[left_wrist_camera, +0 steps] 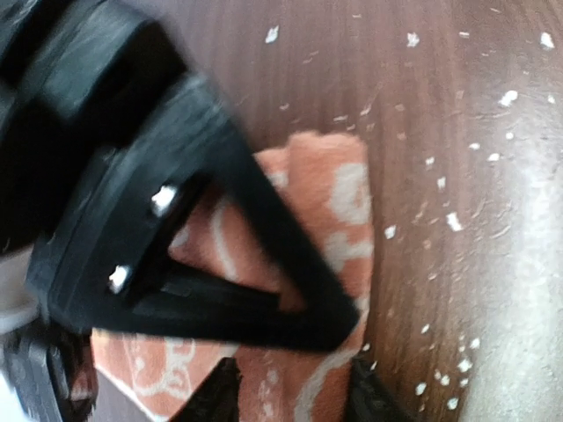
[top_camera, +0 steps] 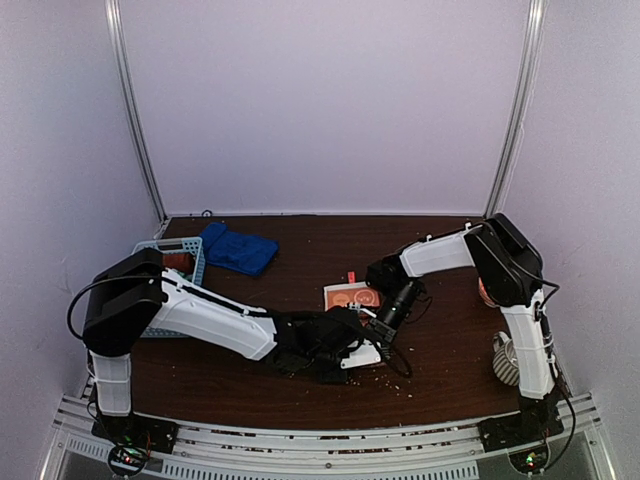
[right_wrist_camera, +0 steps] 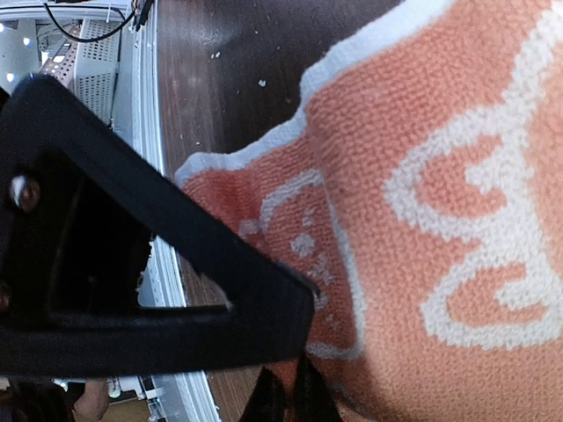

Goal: Roll the towels
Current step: Roll the towel at the center of the board.

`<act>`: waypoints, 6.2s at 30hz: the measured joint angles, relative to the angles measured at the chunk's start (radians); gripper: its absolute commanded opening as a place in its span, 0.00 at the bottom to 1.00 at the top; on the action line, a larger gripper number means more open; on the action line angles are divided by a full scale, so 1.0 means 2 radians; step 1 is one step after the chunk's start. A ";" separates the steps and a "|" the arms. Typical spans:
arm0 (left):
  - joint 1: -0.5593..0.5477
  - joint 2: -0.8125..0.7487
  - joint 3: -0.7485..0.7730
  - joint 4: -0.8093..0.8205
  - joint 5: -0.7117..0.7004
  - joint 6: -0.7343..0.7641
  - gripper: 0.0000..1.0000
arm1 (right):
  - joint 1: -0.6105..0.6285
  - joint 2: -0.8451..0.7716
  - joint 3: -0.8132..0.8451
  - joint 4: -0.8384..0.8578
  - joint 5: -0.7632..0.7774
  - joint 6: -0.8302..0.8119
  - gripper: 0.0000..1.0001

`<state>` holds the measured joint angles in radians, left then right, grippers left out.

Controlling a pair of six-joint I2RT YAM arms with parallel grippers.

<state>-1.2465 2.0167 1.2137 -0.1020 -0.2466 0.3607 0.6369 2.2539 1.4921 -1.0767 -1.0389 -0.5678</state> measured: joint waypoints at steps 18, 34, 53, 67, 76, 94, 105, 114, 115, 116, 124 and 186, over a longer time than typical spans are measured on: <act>-0.007 -0.037 -0.035 0.009 0.024 0.024 0.30 | -0.014 0.031 0.016 -0.020 -0.041 0.045 0.00; -0.011 0.025 0.027 -0.006 -0.024 0.038 0.27 | -0.019 0.033 0.022 -0.035 -0.036 0.018 0.03; 0.006 0.051 0.070 -0.026 0.010 0.000 0.00 | -0.090 -0.004 0.138 -0.103 0.013 -0.032 0.23; 0.020 0.044 0.123 -0.173 0.170 -0.047 0.00 | -0.051 -0.024 0.079 0.058 0.176 0.088 0.21; 0.022 0.037 0.117 -0.193 0.224 -0.075 0.00 | -0.039 -0.035 0.096 0.045 0.176 0.086 0.32; 0.149 0.114 0.140 -0.183 0.553 -0.208 0.00 | -0.073 -0.479 -0.040 0.117 0.034 0.028 0.29; 0.156 0.159 0.190 -0.218 0.620 -0.232 0.00 | 0.139 -0.502 -0.248 0.156 0.261 -0.040 0.34; 0.157 0.163 0.196 -0.231 0.627 -0.232 0.00 | 0.204 -0.401 -0.327 0.304 0.451 -0.040 0.37; 0.157 0.163 0.196 -0.233 0.627 -0.232 0.00 | 0.204 -0.397 -0.329 0.315 0.455 -0.042 0.37; 0.157 0.163 0.196 -0.235 0.627 -0.232 0.00 | 0.204 -0.394 -0.330 0.324 0.459 -0.044 0.37; 0.157 0.163 0.196 -0.239 0.627 -0.232 0.01 | 0.204 -0.337 -0.329 0.368 0.459 -0.053 0.36; 0.014 -0.020 -0.009 -0.040 0.096 0.043 0.15 | -0.005 0.051 0.031 -0.104 -0.036 -0.052 0.02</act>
<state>-1.2194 1.9766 1.1954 -0.1829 -0.0547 0.4477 0.6266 2.3554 1.5532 -1.2839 -1.1107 -0.6716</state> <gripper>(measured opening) 0.238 0.033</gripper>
